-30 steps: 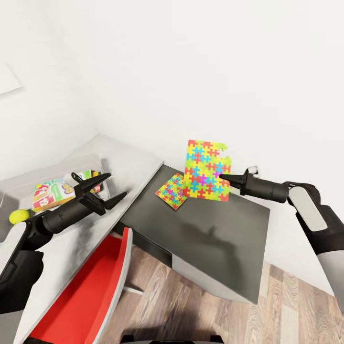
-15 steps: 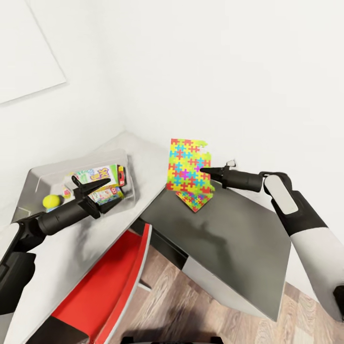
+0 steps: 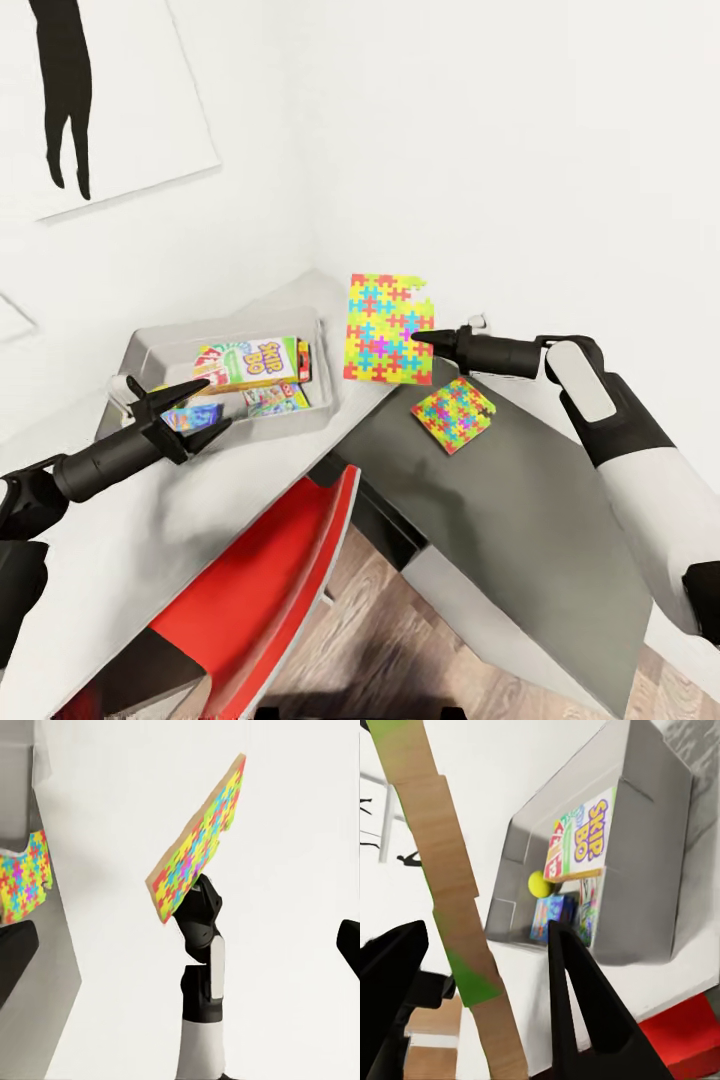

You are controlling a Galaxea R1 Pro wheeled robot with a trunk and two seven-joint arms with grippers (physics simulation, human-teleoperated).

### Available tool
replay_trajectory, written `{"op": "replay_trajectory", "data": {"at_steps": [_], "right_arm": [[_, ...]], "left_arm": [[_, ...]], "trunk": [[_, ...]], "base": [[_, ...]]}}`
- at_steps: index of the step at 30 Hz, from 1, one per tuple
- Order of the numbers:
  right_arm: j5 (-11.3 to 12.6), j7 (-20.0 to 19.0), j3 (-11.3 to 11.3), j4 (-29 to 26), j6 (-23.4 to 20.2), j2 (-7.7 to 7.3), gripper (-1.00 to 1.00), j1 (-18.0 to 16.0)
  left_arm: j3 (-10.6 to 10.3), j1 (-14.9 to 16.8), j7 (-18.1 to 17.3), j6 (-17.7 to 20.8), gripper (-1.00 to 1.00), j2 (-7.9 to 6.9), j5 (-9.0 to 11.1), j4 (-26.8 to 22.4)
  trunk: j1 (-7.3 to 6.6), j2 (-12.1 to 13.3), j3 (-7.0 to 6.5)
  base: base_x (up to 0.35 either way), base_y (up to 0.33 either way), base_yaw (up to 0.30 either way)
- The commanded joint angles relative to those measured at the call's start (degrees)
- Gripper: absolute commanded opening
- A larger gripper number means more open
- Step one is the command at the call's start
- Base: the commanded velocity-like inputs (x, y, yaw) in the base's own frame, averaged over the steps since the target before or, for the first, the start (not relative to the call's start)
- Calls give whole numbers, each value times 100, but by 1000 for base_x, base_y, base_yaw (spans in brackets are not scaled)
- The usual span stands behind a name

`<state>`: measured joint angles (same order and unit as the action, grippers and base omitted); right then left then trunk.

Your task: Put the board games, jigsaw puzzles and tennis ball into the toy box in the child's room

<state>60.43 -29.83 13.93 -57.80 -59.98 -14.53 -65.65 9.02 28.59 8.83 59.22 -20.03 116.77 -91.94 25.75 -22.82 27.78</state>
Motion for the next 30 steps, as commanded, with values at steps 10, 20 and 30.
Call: {"op": "replay_trajectory", "data": {"at_steps": [10,20,30], "right_arm": [[-40,232,10,345,-2,178,-100,-305],[-51,997,6,1457,-2,675,-100,-795],[-87,1283,5,1978,-2,1010,-100,-973]], "left_arm": [[261,-120,89,19,100,3,62,-2],[483,-238,209,-2,100,-45,-3,58],[791,-347,468,1,100,-75,-27,76]], "trunk": [[3,-10,6],[3,-10,5],[3,-10,5]], "base": [[0,0,290],[0,0,294],[0,0,296]]}}
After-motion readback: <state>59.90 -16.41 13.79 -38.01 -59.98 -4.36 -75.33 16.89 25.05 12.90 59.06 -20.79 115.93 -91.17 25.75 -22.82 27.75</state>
